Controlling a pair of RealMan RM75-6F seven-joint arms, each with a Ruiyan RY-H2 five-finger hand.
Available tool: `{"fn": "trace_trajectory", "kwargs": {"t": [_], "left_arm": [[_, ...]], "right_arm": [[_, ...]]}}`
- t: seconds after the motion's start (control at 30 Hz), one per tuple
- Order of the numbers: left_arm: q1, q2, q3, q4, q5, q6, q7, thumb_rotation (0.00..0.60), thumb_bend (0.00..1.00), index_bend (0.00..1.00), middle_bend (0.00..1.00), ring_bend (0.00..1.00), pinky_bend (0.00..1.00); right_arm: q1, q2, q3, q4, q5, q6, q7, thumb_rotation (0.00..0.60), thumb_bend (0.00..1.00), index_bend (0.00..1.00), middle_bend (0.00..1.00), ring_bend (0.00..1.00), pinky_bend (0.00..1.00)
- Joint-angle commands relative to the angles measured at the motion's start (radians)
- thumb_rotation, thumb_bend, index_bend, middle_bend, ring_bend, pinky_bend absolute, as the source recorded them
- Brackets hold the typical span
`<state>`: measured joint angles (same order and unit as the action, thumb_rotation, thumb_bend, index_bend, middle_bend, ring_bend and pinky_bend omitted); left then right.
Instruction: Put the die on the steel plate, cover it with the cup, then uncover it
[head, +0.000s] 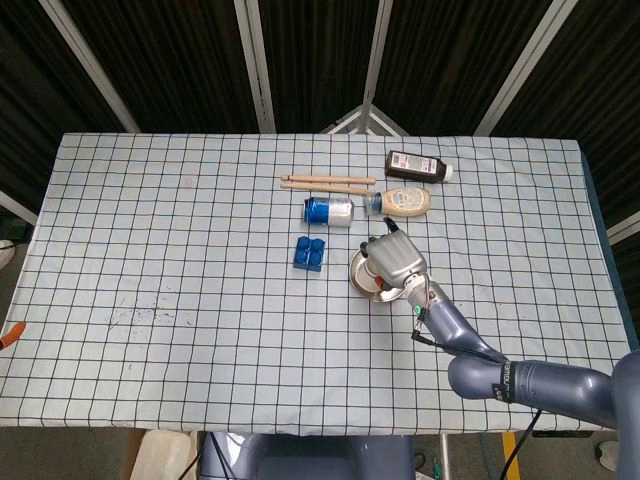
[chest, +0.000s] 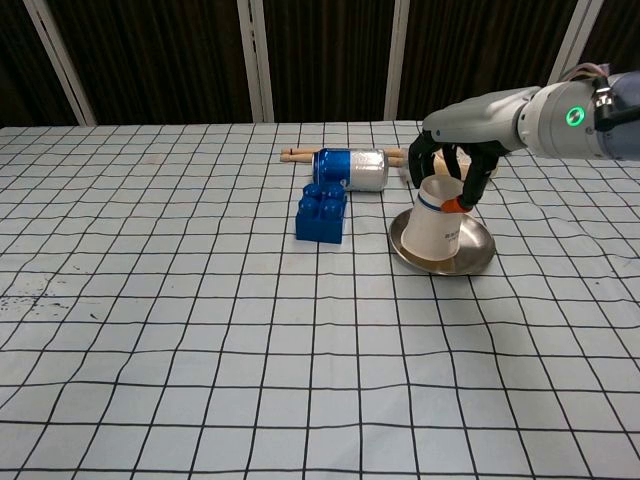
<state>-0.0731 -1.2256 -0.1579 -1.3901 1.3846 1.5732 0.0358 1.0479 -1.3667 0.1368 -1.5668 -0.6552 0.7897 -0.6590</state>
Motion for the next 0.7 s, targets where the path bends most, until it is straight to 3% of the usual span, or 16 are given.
{"fn": "trace_trajectory", "kwargs": {"t": [0.03, 0.7], "left_arm": [[0.002, 0.001, -0.001, 0.001, -0.002, 0.002, -0.002, 0.6, 0.17, 0.15, 0.0, 0.0, 0.04], [-0.001, -0.002, 0.001, 0.003, -0.005, -0.005, 0.012, 0.6, 0.17, 0.15, 0.0, 0.0, 0.04]], "right_arm": [[0.005, -0.011, -0.009, 0.018, 0.001, -0.005, 0.01, 0.6, 0.44, 0.46, 0.4, 0.43, 0.07], [-0.011, 0.004, -0.049, 0.066, -0.042, -0.015, 0.071, 0.6, 0.45, 0.46, 0.4, 0.43, 0.07]]}}
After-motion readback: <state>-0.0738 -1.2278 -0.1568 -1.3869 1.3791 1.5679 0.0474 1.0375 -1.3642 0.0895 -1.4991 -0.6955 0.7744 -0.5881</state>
